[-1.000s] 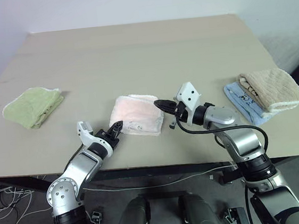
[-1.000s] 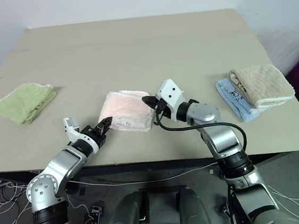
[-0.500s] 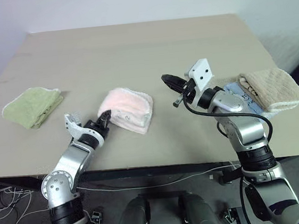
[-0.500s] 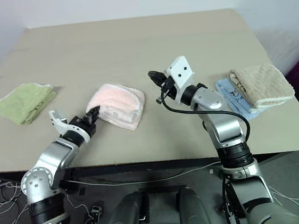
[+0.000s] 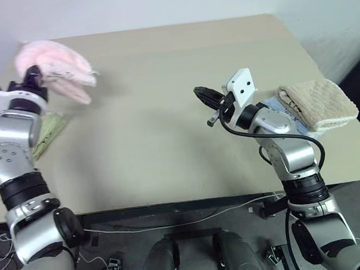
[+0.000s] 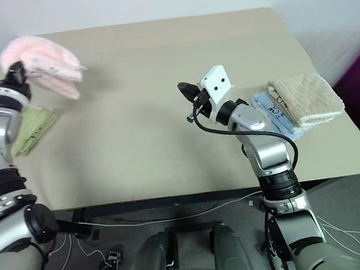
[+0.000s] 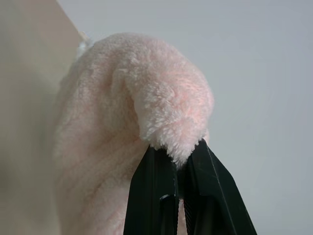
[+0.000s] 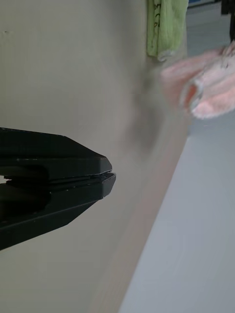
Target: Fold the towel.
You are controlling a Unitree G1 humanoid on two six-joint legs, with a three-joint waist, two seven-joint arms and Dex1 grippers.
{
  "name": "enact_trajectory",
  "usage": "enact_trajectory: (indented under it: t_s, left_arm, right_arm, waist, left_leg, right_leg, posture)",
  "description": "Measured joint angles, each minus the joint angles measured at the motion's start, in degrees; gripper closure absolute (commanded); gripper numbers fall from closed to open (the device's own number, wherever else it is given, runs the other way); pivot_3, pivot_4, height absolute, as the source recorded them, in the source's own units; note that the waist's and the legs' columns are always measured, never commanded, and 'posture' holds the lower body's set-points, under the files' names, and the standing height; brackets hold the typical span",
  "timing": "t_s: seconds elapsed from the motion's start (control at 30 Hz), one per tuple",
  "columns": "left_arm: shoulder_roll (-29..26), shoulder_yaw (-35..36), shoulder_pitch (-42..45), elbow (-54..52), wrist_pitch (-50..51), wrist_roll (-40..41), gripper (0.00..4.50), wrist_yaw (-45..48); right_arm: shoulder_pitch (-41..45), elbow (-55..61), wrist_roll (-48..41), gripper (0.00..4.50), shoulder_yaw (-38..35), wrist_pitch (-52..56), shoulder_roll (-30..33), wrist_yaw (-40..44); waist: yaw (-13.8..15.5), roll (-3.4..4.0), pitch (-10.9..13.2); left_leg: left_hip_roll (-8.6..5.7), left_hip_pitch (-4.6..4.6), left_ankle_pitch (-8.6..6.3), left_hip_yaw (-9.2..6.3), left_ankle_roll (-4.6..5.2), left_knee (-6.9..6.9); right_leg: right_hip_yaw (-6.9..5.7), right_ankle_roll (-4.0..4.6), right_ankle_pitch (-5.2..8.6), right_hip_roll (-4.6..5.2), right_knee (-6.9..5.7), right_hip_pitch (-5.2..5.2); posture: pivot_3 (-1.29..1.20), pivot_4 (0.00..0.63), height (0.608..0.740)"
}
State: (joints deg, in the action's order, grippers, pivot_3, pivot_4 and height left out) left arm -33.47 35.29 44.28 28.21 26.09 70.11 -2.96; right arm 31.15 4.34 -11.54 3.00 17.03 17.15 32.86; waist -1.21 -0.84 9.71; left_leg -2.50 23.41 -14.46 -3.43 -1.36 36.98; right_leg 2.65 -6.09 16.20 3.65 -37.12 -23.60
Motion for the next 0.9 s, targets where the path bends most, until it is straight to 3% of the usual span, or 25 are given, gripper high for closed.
enact_trajectory:
  t_s: [0.17,0.33,0.47,0.77,0.9]
  left_arm:
    - [-2.5,7.2,-7.23,3.13,-3.17,-2.95,4.47,2.89]
    - [3.58,11.64,-18.93,-2.58,-2.22,-2.98,4.47,0.26]
    - [8.71,14.68,-23.34,-10.6,-1.62,0.29,3.33,-1.69]
    - [11.21,17.07,-28.18,-18.79,-1.07,3.86,0.2,-3.09]
    - [11.15,12.44,-33.73,-25.23,2.88,2.8,0.03,-1.0]
  right_arm:
    - [-1.92,0.65,0.03,4.5,-0.05,0.01,0.11,-0.49]
    - [-2.48,1.42,0.04,4.5,0.0,0.01,0.17,-0.76]
    - [-2.55,1.62,0.04,4.5,0.17,0.0,0.22,-0.38]
    - [-2.38,0.09,0.11,4.5,1.49,-0.14,0.11,1.16]
    - [-2.06,-0.09,0.11,4.5,1.98,-0.22,-0.18,1.31]
  waist:
    - [0.18,-0.02,0.01]
    - [0.75,-0.18,0.02]
    - [0.6,-0.37,-0.03]
    - [0.38,-0.37,-0.03]
    - [0.59,-0.36,-0.03]
  left_leg:
    - [-0.02,0.02,-0.05,0.01,0.08,0.0]
    - [-0.04,0.06,-0.14,-0.08,0.21,0.05]
    - [-0.04,0.07,-0.14,-0.11,0.2,0.03]
    - [-0.01,0.06,-0.14,-0.06,0.2,0.01]
    - [-0.02,0.06,-0.14,-0.06,0.2,0.01]
  right_leg:
    - [0.04,0.0,0.0,0.1,0.01,-0.01]
    - [-0.01,0.0,-0.01,0.27,0.01,0.03]
    - [-0.02,0.0,-0.01,0.31,0.02,0.04]
    - [-0.01,0.01,-0.01,0.23,0.01,-0.01]
    - [-0.01,0.01,-0.01,0.25,0.01,0.02]
  posture:
    - [0.0,0.15,0.74]
    - [0.0,0.15,0.74]
    - [0.0,0.15,0.74]
    - [0.0,0.15,0.74]
    - [0.0,0.15,0.74]
